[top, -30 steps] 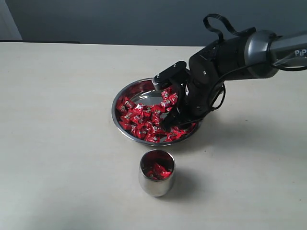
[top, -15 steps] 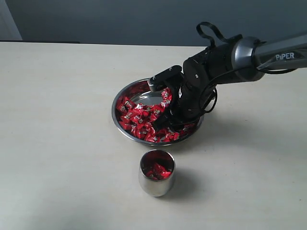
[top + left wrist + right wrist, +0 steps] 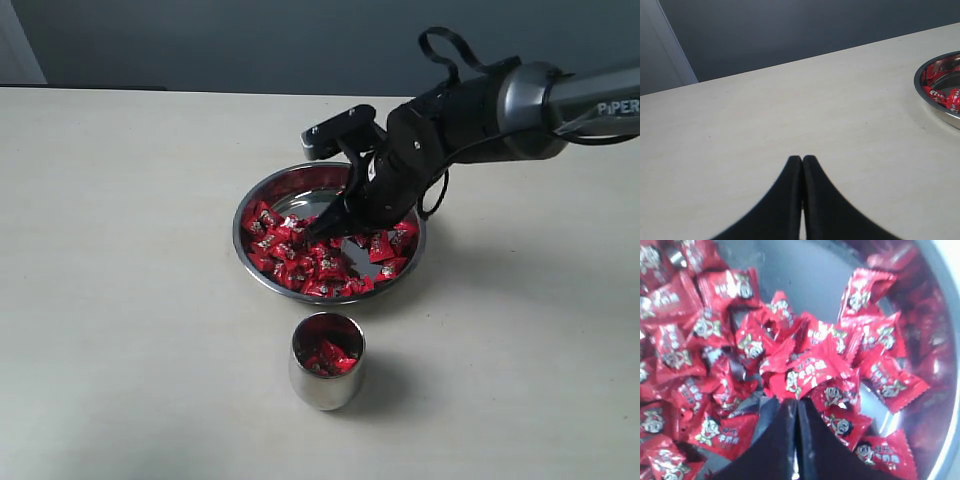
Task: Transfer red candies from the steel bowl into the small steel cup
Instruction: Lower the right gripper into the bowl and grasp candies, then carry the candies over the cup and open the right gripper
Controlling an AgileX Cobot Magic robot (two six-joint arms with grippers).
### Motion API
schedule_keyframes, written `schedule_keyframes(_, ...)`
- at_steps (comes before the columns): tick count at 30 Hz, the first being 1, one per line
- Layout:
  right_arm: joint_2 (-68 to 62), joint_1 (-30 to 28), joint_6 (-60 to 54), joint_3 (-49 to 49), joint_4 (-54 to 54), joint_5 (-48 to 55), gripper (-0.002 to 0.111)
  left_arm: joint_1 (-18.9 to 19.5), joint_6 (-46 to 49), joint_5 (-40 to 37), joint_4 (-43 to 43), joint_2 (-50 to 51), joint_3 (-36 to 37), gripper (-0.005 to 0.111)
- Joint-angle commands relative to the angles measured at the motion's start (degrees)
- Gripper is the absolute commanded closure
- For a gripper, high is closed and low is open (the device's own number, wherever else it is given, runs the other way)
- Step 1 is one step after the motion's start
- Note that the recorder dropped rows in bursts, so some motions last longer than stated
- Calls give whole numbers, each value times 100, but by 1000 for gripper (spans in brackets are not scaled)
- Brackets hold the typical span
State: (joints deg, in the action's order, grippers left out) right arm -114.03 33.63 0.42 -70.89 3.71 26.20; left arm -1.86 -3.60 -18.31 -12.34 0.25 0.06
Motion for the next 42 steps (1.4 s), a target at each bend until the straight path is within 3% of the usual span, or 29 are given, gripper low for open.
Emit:
schedule_keyframes(1, 416, -32, -42, -37, -40, -121, 109, -2, -31, 39, -1, -25, -6, 106)
schedule_keyframes(11, 1432, 58, -142, -16, -433, 739, 109, -2, -31, 39, -1, -25, -6, 106)
schedule_keyframes(25, 2174, 1098, -387, 118, -868, 2206, 109, -2, -31, 39, -1, -25, -6, 106)
schedule_keyframes(42, 2174, 1172, -1102, 1124, -1872, 2108, 109, -2, -31, 39, -1, -25, -6, 106)
